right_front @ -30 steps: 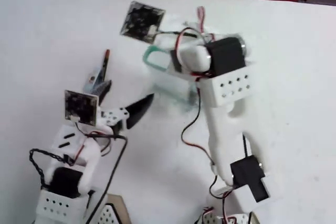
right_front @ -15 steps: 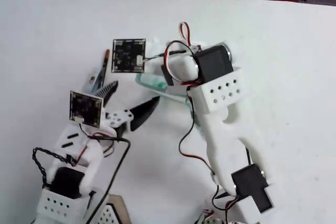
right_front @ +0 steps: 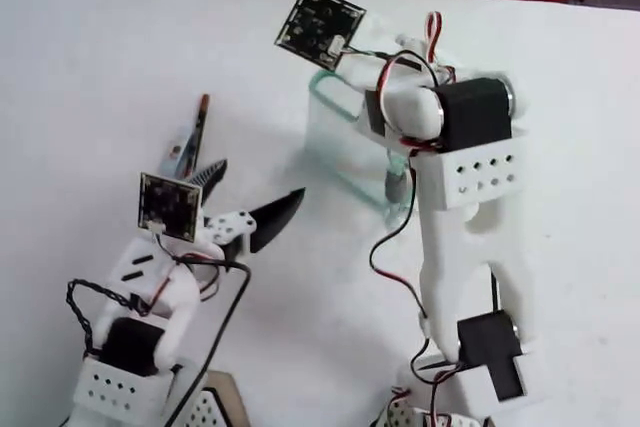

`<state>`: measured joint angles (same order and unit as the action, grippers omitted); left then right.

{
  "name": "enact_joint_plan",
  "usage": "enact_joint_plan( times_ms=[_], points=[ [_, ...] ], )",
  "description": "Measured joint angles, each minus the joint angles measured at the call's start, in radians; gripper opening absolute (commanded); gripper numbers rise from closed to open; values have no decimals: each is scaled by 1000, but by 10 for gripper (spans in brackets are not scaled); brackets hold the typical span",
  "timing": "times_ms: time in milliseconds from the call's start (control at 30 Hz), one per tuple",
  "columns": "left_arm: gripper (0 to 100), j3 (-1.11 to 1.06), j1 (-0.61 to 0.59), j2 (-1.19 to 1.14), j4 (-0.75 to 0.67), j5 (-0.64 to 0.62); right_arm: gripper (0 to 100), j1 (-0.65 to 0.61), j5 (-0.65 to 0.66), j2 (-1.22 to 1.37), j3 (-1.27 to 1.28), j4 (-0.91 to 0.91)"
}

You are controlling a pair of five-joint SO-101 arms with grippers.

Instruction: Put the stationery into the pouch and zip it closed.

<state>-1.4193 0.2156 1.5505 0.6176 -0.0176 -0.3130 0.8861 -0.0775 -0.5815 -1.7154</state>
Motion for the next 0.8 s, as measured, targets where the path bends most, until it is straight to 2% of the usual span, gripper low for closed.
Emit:
enact_joint_plan(
  times_ms=[67, 300, 500, 700, 800],
  points=[
    [381, -2, 0, 0, 0, 0, 183, 0, -44, 0, 0, 2],
    [381, -2, 0, 0, 5, 0, 312, 61, -212, 9, 31, 2],
    [381, -3, 0, 0, 5, 0, 297, 101, -299, 21, 31, 2],
    [381, -28, 0, -2, 5, 0, 293, 77, -419, 23, 0, 2],
    [381, -28, 0, -2, 5, 0, 253, 68, -437, 25, -26, 2]
  ],
)
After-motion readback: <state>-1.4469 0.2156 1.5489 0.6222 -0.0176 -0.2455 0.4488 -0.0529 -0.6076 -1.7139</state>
